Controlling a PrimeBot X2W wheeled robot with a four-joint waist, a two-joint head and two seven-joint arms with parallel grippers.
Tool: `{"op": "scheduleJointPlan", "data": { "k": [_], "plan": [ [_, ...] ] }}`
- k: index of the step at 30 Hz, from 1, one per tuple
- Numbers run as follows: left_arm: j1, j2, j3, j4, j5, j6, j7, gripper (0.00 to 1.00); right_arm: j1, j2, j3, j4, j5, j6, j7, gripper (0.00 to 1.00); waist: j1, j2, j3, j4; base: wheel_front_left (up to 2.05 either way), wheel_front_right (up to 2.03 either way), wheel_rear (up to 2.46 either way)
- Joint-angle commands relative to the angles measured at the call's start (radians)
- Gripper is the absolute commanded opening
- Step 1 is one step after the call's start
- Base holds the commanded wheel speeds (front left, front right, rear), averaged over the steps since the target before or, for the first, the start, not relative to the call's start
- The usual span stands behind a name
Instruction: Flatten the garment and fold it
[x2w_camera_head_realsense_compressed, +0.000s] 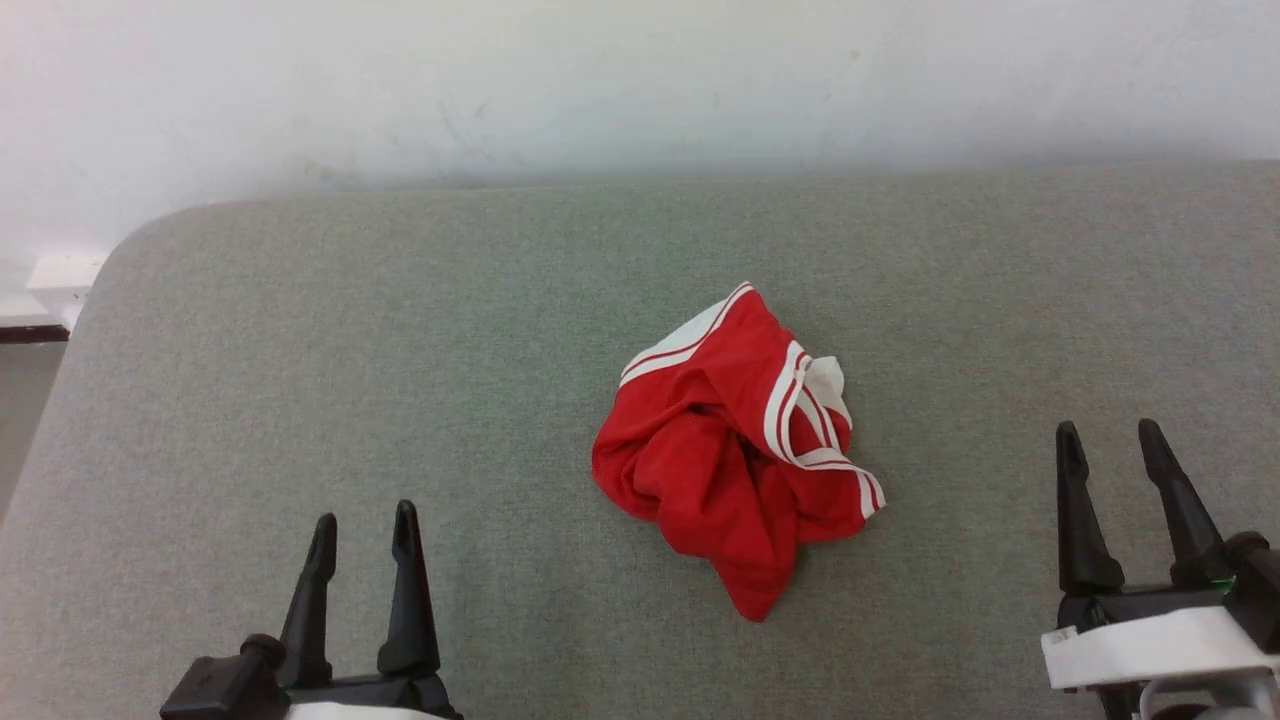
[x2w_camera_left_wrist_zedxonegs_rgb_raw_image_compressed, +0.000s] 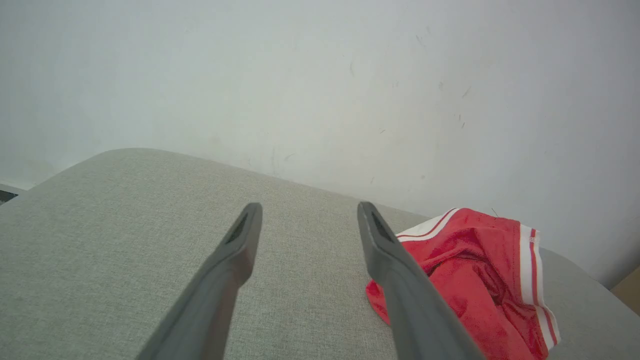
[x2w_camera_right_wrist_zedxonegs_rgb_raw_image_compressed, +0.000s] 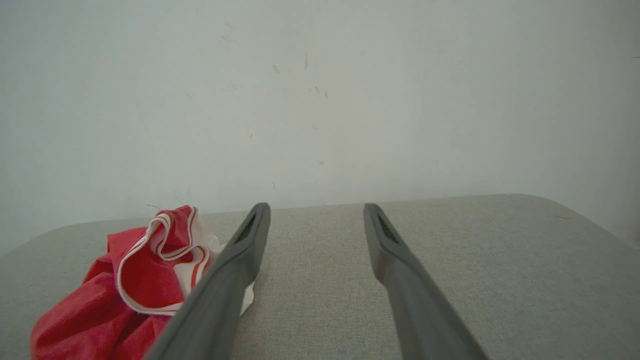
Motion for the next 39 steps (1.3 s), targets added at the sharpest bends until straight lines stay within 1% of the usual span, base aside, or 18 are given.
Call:
{"op": "scheduleJointPlan", "data": {
  "k": [1, 4, 6, 9, 11, 13, 15, 18, 20, 23, 26, 30, 39],
  "plan": [
    [0.000, -0.011, 0.022, -0.001, 0.020, -0.023, -0.005, 1.00, -0.010, 0.001, 0.000, -0.001, 0.003, -0.001, 0.009, 1.00, 0.0001, -0.0001, 0.008, 0.010, 0.00, 0.00, 0.00],
    [-0.008, -0.031, 0.056, 0.001, 0.058, -0.063, -0.005, 1.00, -0.057, 0.001, 0.007, -0.009, 0.001, -0.001, 0.052, 1.00, 0.0001, -0.0001, 0.024, 0.019, 0.00, 0.00, 0.00],
    [-0.019, -0.039, 0.073, 0.001, 0.086, -0.084, -0.005, 1.00, -0.100, 0.001, 0.021, -0.018, -0.022, -0.001, 0.109, 1.00, 0.0001, -0.0001, 0.037, 0.024, 0.00, 0.00, 0.00],
    [-0.033, -0.052, 0.091, 0.000, 0.117, -0.111, -0.005, 1.00, -0.172, -0.003, 0.049, -0.026, -0.043, -0.001, 0.229, 1.00, 0.0001, -0.0001, 0.056, 0.032, 0.00, 0.00, 0.00],
    [-0.041, -0.060, 0.098, -0.002, 0.130, -0.125, -0.005, 1.00, -0.222, -0.013, 0.054, -0.015, -0.036, -0.001, 0.318, 1.00, 0.0001, -0.0001, 0.067, 0.038, 0.00, 0.00, 0.00],
    [-0.050, -0.067, 0.099, -0.001, 0.140, -0.138, -0.005, 1.00, -0.268, -0.047, 0.061, 0.008, -0.042, -0.001, 0.409, 1.00, 0.0001, -0.0001, 0.079, 0.051, 0.00, 0.00, 0.00],
    [-0.059, -0.073, 0.100, 0.002, 0.145, -0.149, -0.005, 1.00, -0.313, -0.058, 0.059, 0.035, -0.029, -0.001, 0.483, 1.00, 0.0001, -0.0001, 0.089, 0.063, 0.00, 0.00, 0.00],
    [-0.073, -0.080, 0.096, 0.011, 0.142, -0.161, -0.005, 1.00, -0.367, -0.101, 0.093, 0.094, -0.014, -0.001, 0.599, 1.00, 0.0001, -0.0001, 0.104, 0.086, 0.00, 0.00, 0.00],
    [-0.082, -0.082, 0.091, 0.021, 0.140, -0.170, -0.005, 1.00, -0.398, -0.141, 0.147, 0.133, 0.007, -0.001, 0.667, 1.00, 0.0001, -0.0001, 0.114, 0.102, 0.00, 0.00, 0.00],
    [-0.092, -0.084, 0.086, 0.036, 0.140, -0.179, -0.005, 1.00, -0.446, -0.187, 0.206, 0.191, 0.039, -0.001, 0.740, 1.00, 0.0001, -0.0001, 0.126, 0.118, 0.00, 0.00, 0.00],
    [-0.099, -0.085, 0.084, 0.046, 0.139, -0.185, -0.005, 1.00, -0.491, -0.215, 0.246, 0.250, 0.061, -0.001, 0.779, 1.00, 0.0001, -0.0001, 0.136, 0.131, 0.00, 0.00, 0.00],
    [-0.111, -0.086, 0.078, 0.052, 0.131, -0.188, -0.005, 1.00, -0.537, -0.233, 0.288, 0.329, 0.067, -0.001, 0.823, 1.00, 0.0001, -0.0001, 0.155, 0.145, 0.00, 0.00, 0.00],
    [-0.155, -0.086, 0.057, 0.064, 0.118, -0.190, -0.005, 1.00, -0.607, -0.247, 0.366, 0.437, 0.077, -0.001, 0.843, 1.00, 0.0001, -0.0001, 0.226, 0.169, 0.00, 0.00, 0.00]
  ]
}}
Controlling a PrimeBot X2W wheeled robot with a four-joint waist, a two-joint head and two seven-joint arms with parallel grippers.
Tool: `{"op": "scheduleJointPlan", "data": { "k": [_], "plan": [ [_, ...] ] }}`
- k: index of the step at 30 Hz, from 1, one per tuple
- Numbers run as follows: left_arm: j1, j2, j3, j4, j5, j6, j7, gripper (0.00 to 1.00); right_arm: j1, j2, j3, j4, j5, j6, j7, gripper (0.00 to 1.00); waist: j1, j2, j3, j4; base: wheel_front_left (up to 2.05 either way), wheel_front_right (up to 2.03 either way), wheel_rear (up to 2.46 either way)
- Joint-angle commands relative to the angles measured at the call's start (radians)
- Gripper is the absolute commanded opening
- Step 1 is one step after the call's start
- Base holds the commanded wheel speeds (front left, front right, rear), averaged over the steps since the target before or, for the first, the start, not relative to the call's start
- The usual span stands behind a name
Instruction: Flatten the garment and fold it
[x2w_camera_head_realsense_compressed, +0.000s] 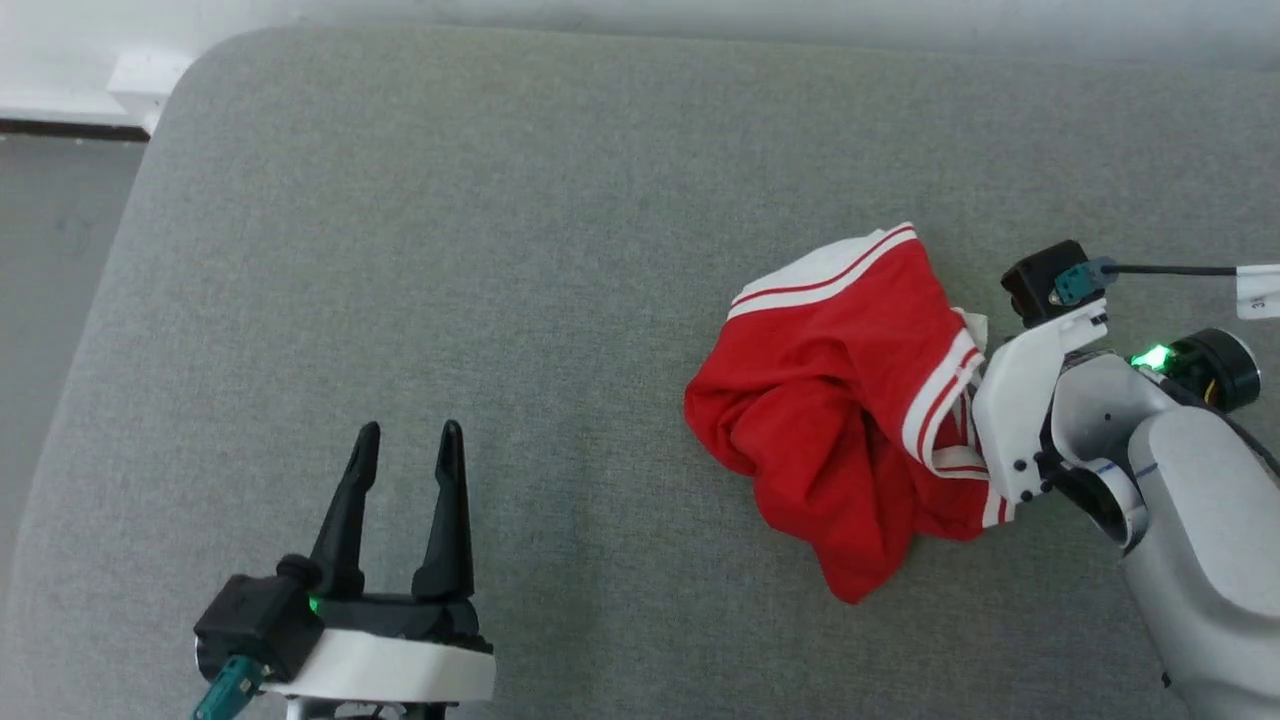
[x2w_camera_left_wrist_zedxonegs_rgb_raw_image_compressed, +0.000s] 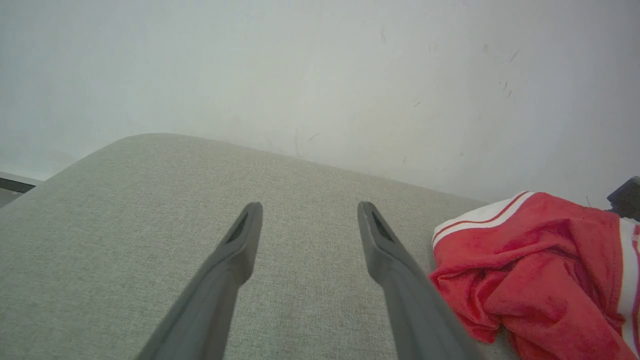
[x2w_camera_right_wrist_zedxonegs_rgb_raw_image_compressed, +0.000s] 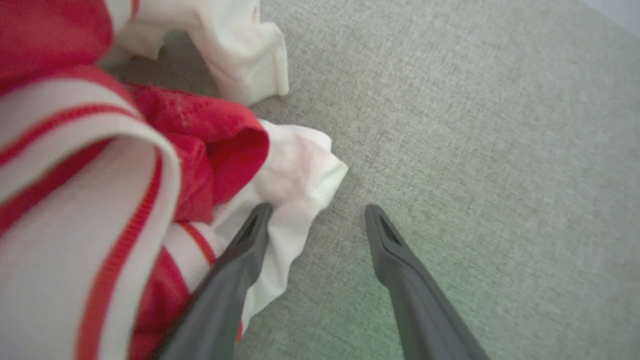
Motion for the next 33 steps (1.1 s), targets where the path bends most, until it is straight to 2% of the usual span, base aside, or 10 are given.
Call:
{"op": "scheduleJointPlan", "data": {
  "k": [1, 2, 3, 4, 11, 16, 20, 25, 26, 33],
  "plan": [
    [-0.024, -0.005, -0.002, 0.006, -0.005, -0.004, -0.005, 1.00, -0.025, -0.004, 0.011, 0.024, -0.001, -0.001, 0.005, 1.00, -0.0001, 0.0000, 0.029, 0.013, 0.00, 0.00, 0.00],
    [-0.029, -0.005, -0.003, 0.008, -0.006, -0.004, -0.005, 1.00, -0.031, -0.003, 0.015, 0.038, -0.003, -0.001, 0.003, 0.74, -0.0001, 0.0000, 0.032, 0.015, 0.00, 0.00, 0.00],
    [-0.033, -0.005, -0.004, 0.010, -0.007, -0.004, -0.005, 1.00, -0.037, 0.000, 0.016, 0.051, -0.004, -0.001, -0.003, 0.32, -0.0001, 0.0000, 0.035, 0.016, 0.00, 0.00, 0.00],
    [-0.037, -0.005, -0.004, 0.012, -0.008, -0.004, -0.005, 1.00, -0.041, 0.005, 0.018, 0.062, -0.006, -0.001, -0.009, 0.00, -0.0001, 0.0000, 0.036, 0.016, 0.00, 0.00, 0.00],
    [-0.037, -0.005, 0.003, 0.023, -0.006, 0.005, -0.005, 1.00, -0.068, 0.020, 0.018, 0.062, 0.009, -0.001, -0.092, 0.00, -0.0001, 0.0000, 0.019, 0.000, 0.00, 0.00, 0.00],
    [-0.011, -0.005, 0.019, 0.026, 0.002, 0.005, -0.005, 1.00, -0.102, -0.005, -0.012, -0.030, 0.020, -0.001, -0.185, 0.00, -0.0001, 0.0000, -0.047, -0.054, 0.00, 0.00, 0.00],
    [0.008, -0.005, 0.023, 0.031, 0.005, 0.007, -0.005, 1.00, -0.098, -0.032, -0.056, -0.125, 0.026, -0.001, -0.190, 0.00, -0.0001, 0.0000, -0.101, -0.095, 0.00, 0.00, 0.00],
    [0.033, -0.005, 0.020, 0.034, 0.003, 0.016, -0.005, 1.00, -0.002, -0.074, -0.205, -0.255, 0.012, -0.001, -0.150, 0.00, -0.0001, 0.0000, -0.145, -0.120, 0.00, 0.00, 0.00],
    [0.033, -0.005, 0.020, 0.034, 0.003, 0.016, -0.005, 1.00, -0.002, -0.074, -0.205, -0.255, 0.012, -0.001, -0.150, 0.00, -0.0001, 0.0000, -0.145, -0.120, 0.00, 0.00, 0.00],
    [0.070, -0.005, 0.022, 0.030, 0.006, 0.020, -0.005, 1.00, 0.366, -0.066, -0.526, -0.365, -0.073, -0.001, -0.093, 0.00, -0.0001, 0.0000, -0.155, -0.119, 0.00, 0.00, 0.00]
  ]
}}
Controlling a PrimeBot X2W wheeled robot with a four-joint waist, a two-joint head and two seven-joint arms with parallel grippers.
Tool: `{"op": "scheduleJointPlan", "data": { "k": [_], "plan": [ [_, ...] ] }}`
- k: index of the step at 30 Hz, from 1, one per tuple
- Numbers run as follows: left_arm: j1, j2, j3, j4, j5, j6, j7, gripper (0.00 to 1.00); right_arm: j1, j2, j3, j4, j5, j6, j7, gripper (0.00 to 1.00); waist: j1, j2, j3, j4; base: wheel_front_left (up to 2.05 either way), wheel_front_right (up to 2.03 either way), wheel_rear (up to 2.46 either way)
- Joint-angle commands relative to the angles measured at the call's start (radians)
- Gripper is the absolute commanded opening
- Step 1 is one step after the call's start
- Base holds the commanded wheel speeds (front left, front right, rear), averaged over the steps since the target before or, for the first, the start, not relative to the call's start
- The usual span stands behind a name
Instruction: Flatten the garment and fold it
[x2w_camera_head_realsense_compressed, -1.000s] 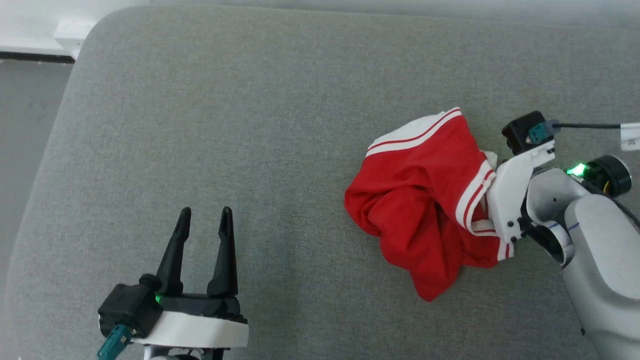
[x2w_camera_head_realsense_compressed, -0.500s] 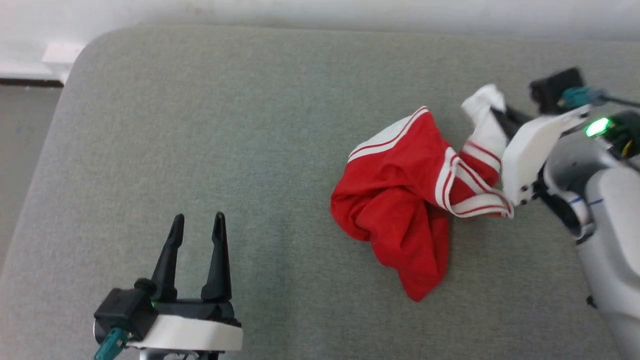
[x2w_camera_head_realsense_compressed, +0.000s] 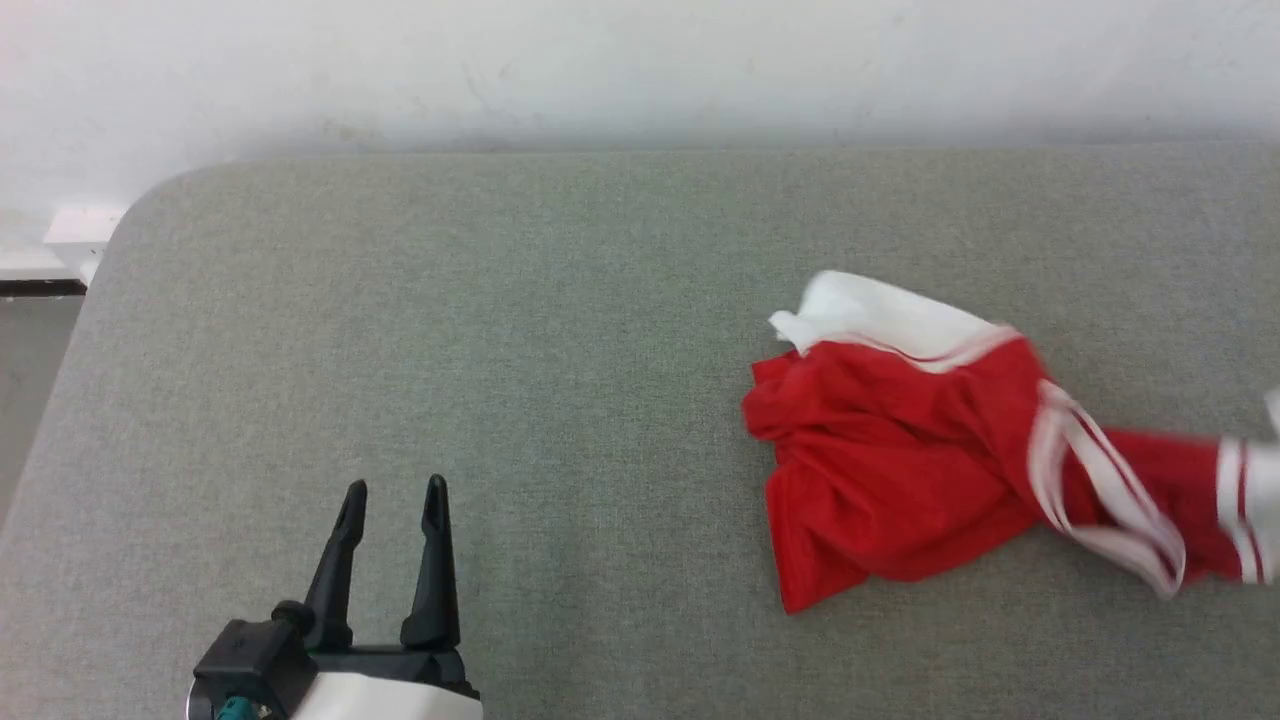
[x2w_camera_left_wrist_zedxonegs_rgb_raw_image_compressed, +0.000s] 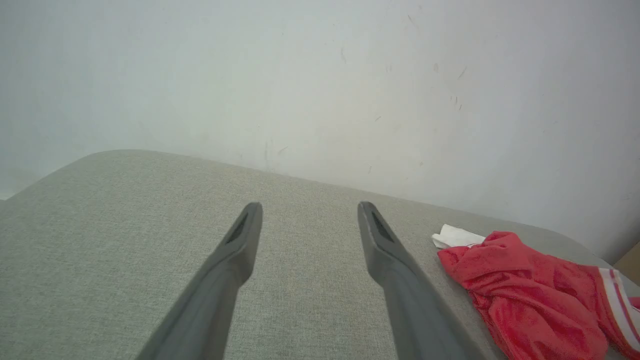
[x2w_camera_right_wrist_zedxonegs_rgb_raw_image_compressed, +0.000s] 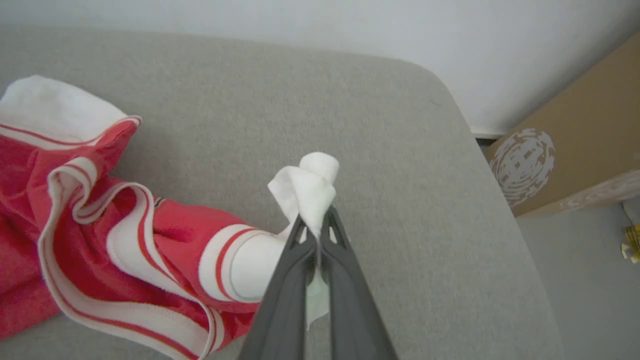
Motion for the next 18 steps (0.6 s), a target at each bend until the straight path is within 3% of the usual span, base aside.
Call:
{"op": "scheduleJointPlan", "data": {
  "k": [1, 5, 10, 11, 13, 18],
  "plan": [
    [0.010, -0.002, 0.005, -0.001, 0.009, 0.003, -0.005, 1.00, 0.068, 0.028, -0.032, 0.000, -0.010, -0.001, 0.002, 0.00, 0.0003, 0.0000, -0.002, -0.001, 0.00, 0.00, 0.00],
    [0.014, -0.002, 0.015, 0.001, 0.017, -0.003, -0.005, 1.00, 0.228, 0.116, -0.101, 0.034, -0.027, -0.001, -0.007, 0.00, 0.0003, 0.0000, 0.002, -0.002, 0.00, 0.00, 0.00],
    [0.011, -0.002, 0.016, 0.009, 0.029, -0.014, -0.005, 1.00, 0.256, 0.185, -0.097, 0.124, -0.045, -0.001, -0.078, 0.00, 0.0003, 0.0000, -0.004, -0.010, 0.00, 0.00, 0.00],
    [0.010, -0.002, 0.016, 0.011, 0.030, -0.015, -0.005, 1.00, 0.247, 0.191, -0.095, 0.138, -0.049, -0.001, -0.096, 0.27, 0.0003, 0.0000, -0.006, -0.012, 0.00, 0.00, 0.00],
    [0.008, -0.002, 0.016, 0.015, 0.033, -0.017, -0.005, 1.00, 0.223, 0.197, -0.085, 0.157, -0.058, -0.001, -0.122, 1.00, 0.0003, 0.0000, -0.009, -0.015, 0.00, 0.00, 0.00],
    [0.007, -0.002, 0.011, 0.012, 0.029, -0.013, -0.005, 1.00, 0.131, 0.163, -0.034, 0.095, -0.037, -0.001, -0.129, 1.00, 0.0003, 0.0000, -0.009, -0.016, 0.00, 0.00, 0.00]
  ]
}}
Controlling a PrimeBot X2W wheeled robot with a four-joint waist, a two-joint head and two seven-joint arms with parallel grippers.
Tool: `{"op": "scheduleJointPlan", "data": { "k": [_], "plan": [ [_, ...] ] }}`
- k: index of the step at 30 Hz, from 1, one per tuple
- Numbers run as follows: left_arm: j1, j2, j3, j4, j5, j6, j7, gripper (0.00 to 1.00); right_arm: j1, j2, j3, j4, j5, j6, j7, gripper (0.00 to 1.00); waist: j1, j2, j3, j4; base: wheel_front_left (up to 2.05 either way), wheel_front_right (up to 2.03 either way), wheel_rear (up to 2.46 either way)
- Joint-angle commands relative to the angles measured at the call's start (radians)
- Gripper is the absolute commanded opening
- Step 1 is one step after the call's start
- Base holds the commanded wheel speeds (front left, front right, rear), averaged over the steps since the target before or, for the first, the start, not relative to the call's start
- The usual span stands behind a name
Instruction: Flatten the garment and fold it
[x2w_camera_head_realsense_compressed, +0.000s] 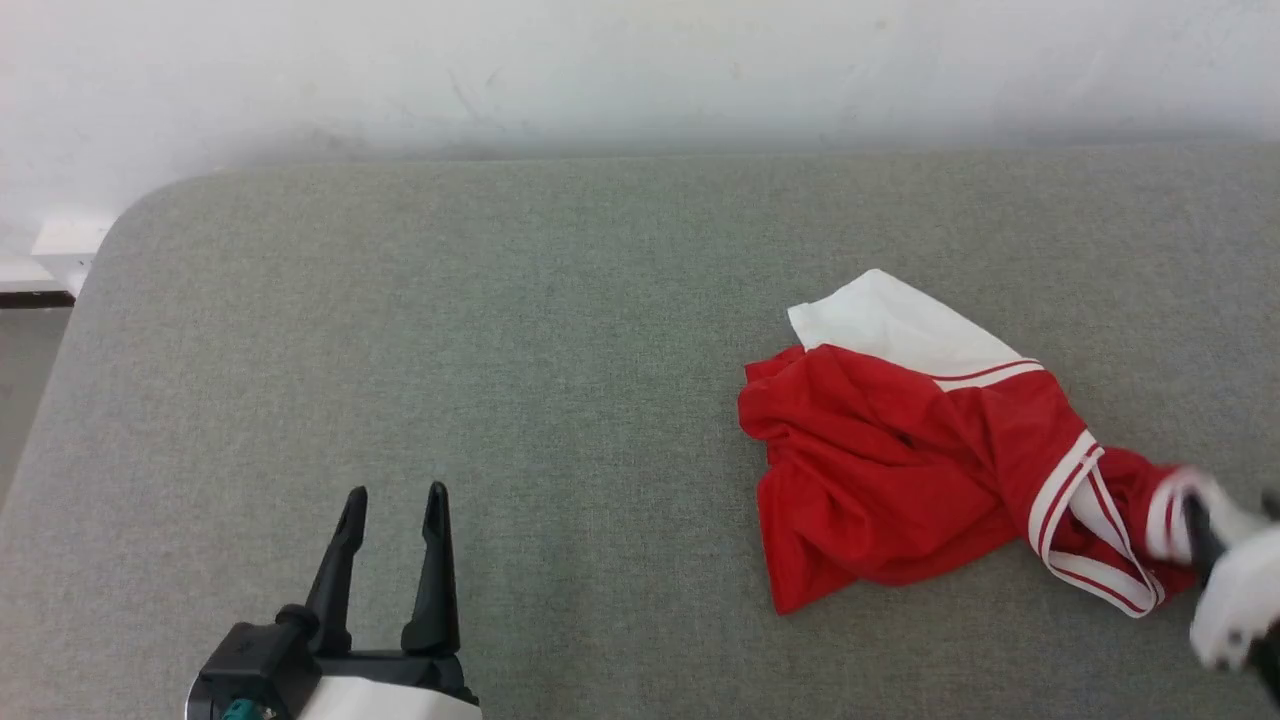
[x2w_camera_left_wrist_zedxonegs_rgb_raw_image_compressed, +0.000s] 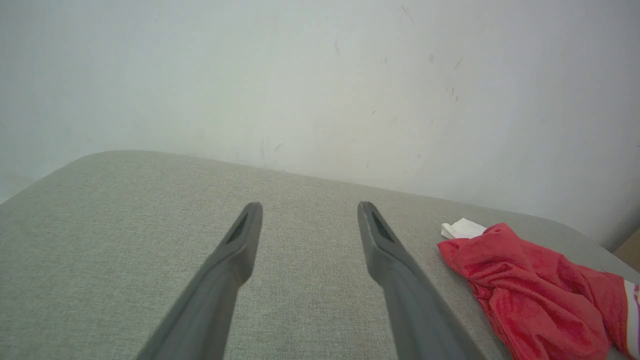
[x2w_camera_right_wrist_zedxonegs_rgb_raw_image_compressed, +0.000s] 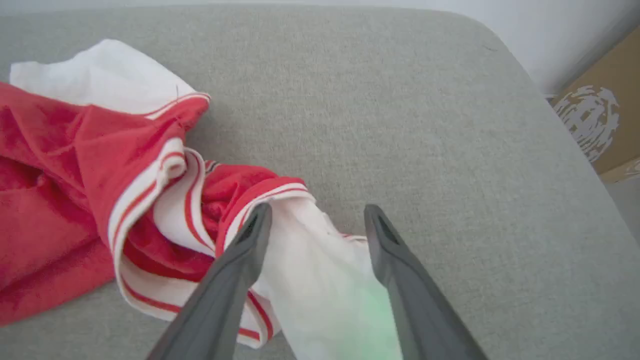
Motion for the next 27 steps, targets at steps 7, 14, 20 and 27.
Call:
{"op": "scheduleJointPlan", "data": {
  "k": [7, 14, 20, 27],
  "plan": [
    [-0.014, -0.002, -0.015, -0.013, -0.015, 0.002, -0.005, 1.00, -0.235, -0.103, 0.149, -0.156, 0.060, -0.001, 0.134, 1.00, 0.0001, 0.0000, 0.055, 0.022, 0.00, 0.00, 0.00],
    [-0.063, -0.002, -0.030, -0.020, -0.011, -0.005, -0.005, 1.00, -0.450, -0.155, 0.342, -0.075, 0.086, -0.001, 0.301, 1.00, 0.0001, 0.0000, 0.133, 0.078, 0.00, 0.00, 0.00],
    [-0.106, -0.002, -0.054, -0.024, -0.002, -0.017, -0.005, 1.00, -0.577, -0.166, 0.439, 0.100, 0.083, -0.001, 0.392, 1.00, 0.0001, 0.0000, 0.189, 0.141, 0.00, 0.00, 0.00],
    [-0.143, -0.002, -0.089, -0.012, -0.011, -0.017, -0.005, 1.00, -0.634, -0.190, 0.485, 0.274, 0.037, -0.001, 0.379, 1.00, 0.0001, 0.0000, 0.250, 0.203, 0.00, 0.00, 0.00]
  ]
}}
